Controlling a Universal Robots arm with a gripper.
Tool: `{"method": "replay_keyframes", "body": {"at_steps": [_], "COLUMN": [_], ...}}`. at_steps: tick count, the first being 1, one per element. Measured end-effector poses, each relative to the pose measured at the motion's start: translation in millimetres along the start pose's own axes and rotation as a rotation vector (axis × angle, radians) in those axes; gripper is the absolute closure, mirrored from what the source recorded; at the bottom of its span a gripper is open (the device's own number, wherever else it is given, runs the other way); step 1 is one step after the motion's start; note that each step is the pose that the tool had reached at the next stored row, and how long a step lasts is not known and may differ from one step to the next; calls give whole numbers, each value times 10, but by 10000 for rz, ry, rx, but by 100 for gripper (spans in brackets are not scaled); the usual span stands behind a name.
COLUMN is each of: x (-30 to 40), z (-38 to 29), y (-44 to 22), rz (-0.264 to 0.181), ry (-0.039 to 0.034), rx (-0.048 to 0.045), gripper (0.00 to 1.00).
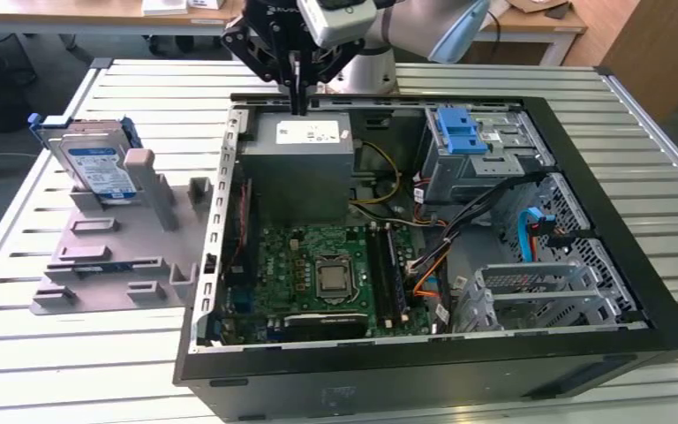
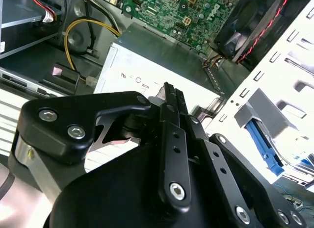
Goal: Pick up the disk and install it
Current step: 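Reach for the disk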
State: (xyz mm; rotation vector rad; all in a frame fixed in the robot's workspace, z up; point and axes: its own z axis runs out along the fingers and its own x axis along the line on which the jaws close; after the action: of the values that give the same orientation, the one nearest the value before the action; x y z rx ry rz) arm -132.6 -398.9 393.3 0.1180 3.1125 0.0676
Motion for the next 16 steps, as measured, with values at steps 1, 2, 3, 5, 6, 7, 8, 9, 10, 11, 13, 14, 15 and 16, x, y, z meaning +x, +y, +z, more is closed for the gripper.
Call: {"method": "replay_keyframes", "body": {"at_steps": [1, 2, 3, 5, 6, 7, 8, 9, 10, 11, 13, 14, 15, 16], "x": [16, 34, 49, 79, 95, 111, 127, 140, 150, 159, 174, 180, 185, 189], "z": [0, -1, -1, -2, -2, -3, -3, -2, -2, -2, -1, -1, -1, -1], "y": [-1, -2, -4, -6, -7, -8, -10, -11, -11, -12, -13, -13, -14, -14], "rz": [0, 0, 0, -1, 0, -1, -1, -1, 0, 0, 0, 0, 0, 0], "ry": [0, 0, 0, 0, 0, 0, 1, 0, 0, 0, -1, 0, 0, 2], "rx": [0, 0, 0, 0, 0, 1, 1, -1, 0, 0, -1, 0, 0, 1], "gripper": [85, 85, 85, 85, 85, 85, 85, 85, 85, 85, 85, 85, 85, 85]}}
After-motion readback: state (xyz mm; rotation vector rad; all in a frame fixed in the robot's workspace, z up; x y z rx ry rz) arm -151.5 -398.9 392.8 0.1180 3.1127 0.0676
